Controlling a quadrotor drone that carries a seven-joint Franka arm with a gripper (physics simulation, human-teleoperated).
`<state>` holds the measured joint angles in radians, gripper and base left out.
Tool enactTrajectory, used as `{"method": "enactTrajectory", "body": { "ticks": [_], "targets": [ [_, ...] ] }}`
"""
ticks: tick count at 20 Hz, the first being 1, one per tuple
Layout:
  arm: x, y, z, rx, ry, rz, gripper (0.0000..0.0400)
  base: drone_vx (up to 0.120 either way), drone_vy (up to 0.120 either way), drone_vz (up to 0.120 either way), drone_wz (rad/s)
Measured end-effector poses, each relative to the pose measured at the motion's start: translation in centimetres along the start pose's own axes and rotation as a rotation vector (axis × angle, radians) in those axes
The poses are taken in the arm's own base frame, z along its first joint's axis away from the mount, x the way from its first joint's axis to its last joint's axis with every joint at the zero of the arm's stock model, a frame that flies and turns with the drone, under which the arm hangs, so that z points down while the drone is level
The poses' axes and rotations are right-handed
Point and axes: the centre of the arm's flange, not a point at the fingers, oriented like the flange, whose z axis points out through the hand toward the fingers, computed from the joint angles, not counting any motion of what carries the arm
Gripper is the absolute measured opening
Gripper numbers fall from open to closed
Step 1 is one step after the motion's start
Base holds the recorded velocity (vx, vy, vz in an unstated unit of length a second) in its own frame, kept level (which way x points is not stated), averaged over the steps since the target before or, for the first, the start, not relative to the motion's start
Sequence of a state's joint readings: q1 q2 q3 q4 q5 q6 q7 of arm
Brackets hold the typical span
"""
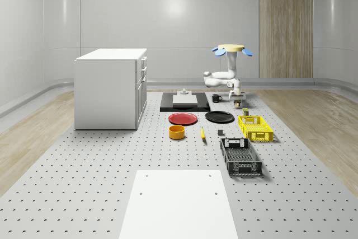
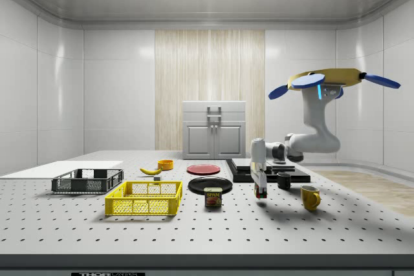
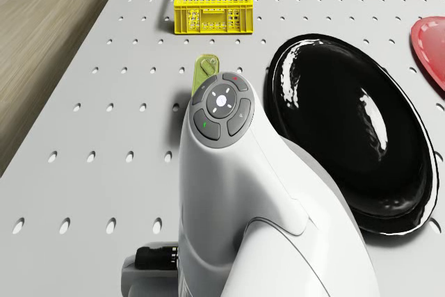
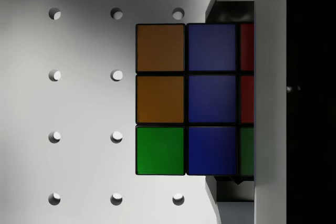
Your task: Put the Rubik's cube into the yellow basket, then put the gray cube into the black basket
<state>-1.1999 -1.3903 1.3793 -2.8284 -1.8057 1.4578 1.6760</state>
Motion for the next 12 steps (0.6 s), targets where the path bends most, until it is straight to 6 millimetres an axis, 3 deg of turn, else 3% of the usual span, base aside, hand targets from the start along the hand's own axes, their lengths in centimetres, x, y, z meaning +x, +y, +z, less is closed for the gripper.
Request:
{"method": "enactTrajectory", "body": {
  "ticks": [10,12],
  "targets": [
    [0.0,0.0,-1.4,0.000,0.000,0.000,0.0325,0.000,0.000,0.120,0.000],
    [0.0,0.0,-1.4,0.000,0.000,0.000,0.0325,0.100,0.000,0.120,0.000]
  ]
}}
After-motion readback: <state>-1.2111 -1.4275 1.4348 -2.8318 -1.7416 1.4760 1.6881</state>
